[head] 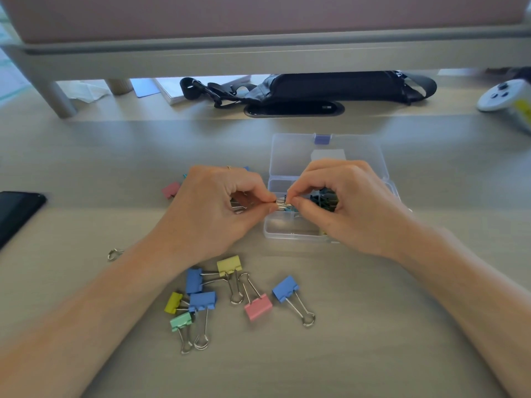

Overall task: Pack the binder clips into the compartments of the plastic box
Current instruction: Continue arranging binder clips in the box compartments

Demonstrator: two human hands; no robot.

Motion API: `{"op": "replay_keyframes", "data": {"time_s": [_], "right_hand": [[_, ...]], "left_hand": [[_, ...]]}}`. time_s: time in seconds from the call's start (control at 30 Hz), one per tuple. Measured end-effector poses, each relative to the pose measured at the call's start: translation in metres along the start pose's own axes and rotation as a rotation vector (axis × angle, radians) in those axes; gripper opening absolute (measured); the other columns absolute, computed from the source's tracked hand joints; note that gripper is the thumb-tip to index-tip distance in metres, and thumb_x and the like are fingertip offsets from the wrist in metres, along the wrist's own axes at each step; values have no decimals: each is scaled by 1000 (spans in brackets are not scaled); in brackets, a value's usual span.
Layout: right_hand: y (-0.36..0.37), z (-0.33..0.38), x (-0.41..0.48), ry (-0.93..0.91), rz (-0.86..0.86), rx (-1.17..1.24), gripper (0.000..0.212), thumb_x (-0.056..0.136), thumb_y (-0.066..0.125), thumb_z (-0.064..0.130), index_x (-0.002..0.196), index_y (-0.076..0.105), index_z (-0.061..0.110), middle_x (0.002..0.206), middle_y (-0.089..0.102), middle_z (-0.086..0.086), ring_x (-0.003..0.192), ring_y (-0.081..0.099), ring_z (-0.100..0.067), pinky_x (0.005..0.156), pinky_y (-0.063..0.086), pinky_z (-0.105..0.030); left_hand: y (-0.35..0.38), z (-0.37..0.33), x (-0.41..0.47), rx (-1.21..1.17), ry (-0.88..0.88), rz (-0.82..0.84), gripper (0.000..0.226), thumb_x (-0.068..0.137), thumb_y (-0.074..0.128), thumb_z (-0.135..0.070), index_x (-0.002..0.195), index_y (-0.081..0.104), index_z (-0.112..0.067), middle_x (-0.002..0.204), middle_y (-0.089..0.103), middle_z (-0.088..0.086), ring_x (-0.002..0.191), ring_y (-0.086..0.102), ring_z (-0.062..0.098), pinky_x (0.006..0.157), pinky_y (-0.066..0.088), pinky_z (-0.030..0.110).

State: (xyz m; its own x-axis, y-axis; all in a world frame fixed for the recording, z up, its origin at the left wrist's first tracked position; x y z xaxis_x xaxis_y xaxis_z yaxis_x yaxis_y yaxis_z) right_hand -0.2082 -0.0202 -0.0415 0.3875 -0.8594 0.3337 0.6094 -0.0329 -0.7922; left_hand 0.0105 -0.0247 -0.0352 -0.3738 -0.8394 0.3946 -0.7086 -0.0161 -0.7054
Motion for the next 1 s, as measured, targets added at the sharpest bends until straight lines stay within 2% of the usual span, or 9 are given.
{"op": "replay_keyframes", "data": {"time_s": [0.13, 0.27, 0.4, 0.47, 0.6, 0.7, 0.8, 0.93, 1.0], "right_hand": [[0, 0, 0, -10, -6, -5, 9, 93, 72, 21, 91, 79, 26, 87, 69, 15, 87, 61, -5, 77, 43, -7], [1, -2, 1, -29, -10, 0, 8, 93, 74, 20, 91, 80, 25, 87, 70, 14, 85, 63, -6, 77, 45, -11], [1, -3, 1, -42, -22, 7, 7, 92, 75, 20, 90, 80, 25, 86, 70, 15, 85, 63, -6, 77, 46, -11], [2, -4, 1, -41, -24, 6, 7, 92, 76, 20, 90, 80, 25, 86, 69, 15, 84, 63, -5, 76, 45, -10], [3, -5, 1, -48, -36, 9, 7, 90, 78, 18, 89, 80, 25, 86, 70, 15, 83, 64, -6, 76, 48, -15], [3, -4, 2, -44, -31, 17, 7, 89, 78, 18, 88, 79, 25, 86, 70, 14, 84, 65, -6, 77, 50, -22], [3, -3, 2, -44, -30, 8, 7, 89, 77, 18, 88, 79, 25, 86, 69, 13, 84, 65, -7, 77, 51, -25], [2, 2, -1, -74, -20, -60, 7, 91, 73, 18, 88, 75, 25, 86, 67, 13, 84, 61, -8, 74, 44, -11], [1, 3, -2, -82, -17, -79, 5, 92, 72, 18, 90, 73, 23, 86, 66, 13, 85, 60, -8, 74, 43, -10]], "left_hand": [[-1, 1, 3, 50, 40, 41, 5, 84, 84, -21, 83, 80, -22, 77, 73, -16, 75, 68, 3, 69, 48, 10], [-2, -1, 4, 161, 102, 73, 5, 86, 82, -21, 84, 79, -24, 76, 69, -15, 71, 62, 4, 67, 46, 18], [-4, -4, 5, 223, 160, 114, 8, 88, 80, -17, 83, 77, -22, 73, 61, -17, 65, 54, -3, 66, 35, 12], [-4, -4, 6, 247, 190, 127, 9, 89, 78, -15, 82, 76, -21, 73, 60, -15, 64, 52, -1, 64, 39, 18], [-4, -3, 8, 342, 281, 180, 9, 94, 71, -17, 87, 76, -18, 80, 68, -6, 73, 62, 16, 65, 54, 42], [-9, -1, 8, 349, 296, 227, 18, 95, 62, -29, 92, 78, -23, 91, 68, -7, 82, 64, 16, 67, 56, 42], [-15, 4, 6, 295, 252, 288, 27, 96, 55, -43, 100, 79, -30, 107, 65, -16, 96, 64, 9, 76, 57, 41], [-17, 5, 4, 311, 280, 319, 27, 98, 56, -40, 103, 80, -28, 113, 67, -16, 104, 64, 10, 81, 57, 40], [-16, 5, 3, 314, 283, 300, 29, 98, 54, -41, 102, 80, -28, 112, 67, -16, 104, 64, 9, 80, 57, 40]]}}
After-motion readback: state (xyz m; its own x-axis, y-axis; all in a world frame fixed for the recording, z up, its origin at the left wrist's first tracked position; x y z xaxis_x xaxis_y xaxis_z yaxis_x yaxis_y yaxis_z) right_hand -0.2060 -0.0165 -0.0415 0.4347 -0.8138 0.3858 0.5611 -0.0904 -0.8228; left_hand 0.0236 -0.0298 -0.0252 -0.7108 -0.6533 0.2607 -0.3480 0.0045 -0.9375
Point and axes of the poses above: each hand's wrist, its own x-axis towards the middle knuckle, its own y-axis out of the palm, z = x × y, the point moved 1 cm from there along x, towards the middle knuckle
